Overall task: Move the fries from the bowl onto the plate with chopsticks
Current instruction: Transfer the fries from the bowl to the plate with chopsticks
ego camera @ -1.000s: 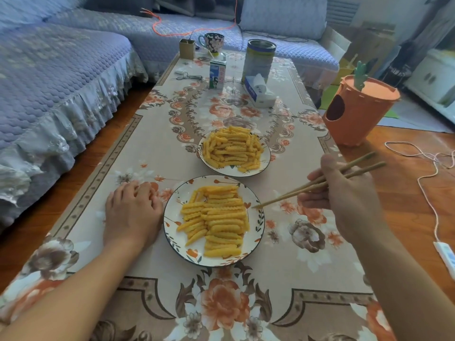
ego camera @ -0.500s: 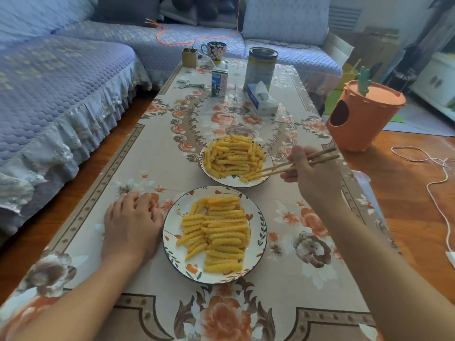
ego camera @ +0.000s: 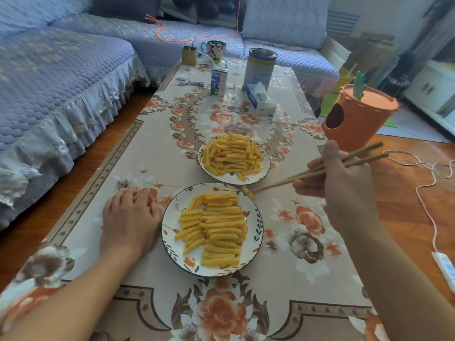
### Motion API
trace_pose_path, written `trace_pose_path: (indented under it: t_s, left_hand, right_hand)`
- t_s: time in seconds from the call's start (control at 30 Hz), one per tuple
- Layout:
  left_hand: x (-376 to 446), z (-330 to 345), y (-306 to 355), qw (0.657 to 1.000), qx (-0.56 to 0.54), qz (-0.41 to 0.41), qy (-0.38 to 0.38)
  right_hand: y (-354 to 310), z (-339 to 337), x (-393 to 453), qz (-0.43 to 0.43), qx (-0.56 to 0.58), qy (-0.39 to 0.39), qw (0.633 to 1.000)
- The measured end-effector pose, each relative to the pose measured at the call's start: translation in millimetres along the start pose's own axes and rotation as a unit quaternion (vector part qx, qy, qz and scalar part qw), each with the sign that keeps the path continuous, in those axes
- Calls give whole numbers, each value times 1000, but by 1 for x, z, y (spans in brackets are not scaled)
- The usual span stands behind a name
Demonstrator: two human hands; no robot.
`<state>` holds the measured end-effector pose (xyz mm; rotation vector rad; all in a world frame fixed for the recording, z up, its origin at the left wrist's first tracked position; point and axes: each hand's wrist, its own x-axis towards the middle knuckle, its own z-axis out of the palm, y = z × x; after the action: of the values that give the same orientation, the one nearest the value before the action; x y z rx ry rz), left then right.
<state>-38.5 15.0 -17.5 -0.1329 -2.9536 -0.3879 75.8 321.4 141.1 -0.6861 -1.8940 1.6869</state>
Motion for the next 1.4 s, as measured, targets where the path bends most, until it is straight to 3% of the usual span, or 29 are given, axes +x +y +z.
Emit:
trace_pose_path:
  t_s: [0.3,0.6,0.93,1.2,1.4]
  left_hand:
    - [-2,-2,1,1000,-6,3,1]
    - [-1,2,0,1000,-1,6,8]
    - [2,5,-1,1000,10,1,11]
    - [1,3,0,1000,10,-3,2]
    - [0,2,1,1000,6,-6,2]
  right_hand:
    - [28,-12,-37,37,16,29,999]
    - [31,-9,13,-38,17,87,995]
    - [63,34,41,-72,-6,-25,997]
    - [71,35,36,-88,-31,-1,996]
    - [26,13,24,-45,27,-4,999]
